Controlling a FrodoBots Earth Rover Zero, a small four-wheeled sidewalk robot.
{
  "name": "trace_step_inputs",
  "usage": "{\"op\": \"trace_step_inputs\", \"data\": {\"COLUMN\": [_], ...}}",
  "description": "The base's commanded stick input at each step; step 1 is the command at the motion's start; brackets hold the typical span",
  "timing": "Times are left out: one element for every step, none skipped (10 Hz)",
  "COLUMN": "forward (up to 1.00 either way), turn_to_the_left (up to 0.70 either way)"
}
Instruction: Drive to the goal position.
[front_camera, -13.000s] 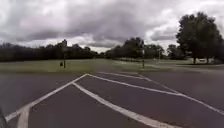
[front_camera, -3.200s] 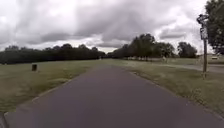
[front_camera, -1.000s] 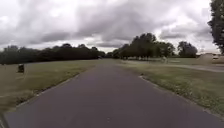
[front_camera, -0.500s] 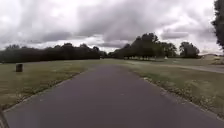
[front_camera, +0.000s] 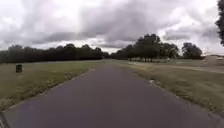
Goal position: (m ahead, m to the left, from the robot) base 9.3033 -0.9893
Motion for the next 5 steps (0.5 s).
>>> {"op": "trace_step_inputs", "data": {"forward": [0.7, 0.7, 0.7, 0.7, 0.7], "turn_to_the_left": [0.0, 0.0, 0.0, 0.0, 0.0]}}
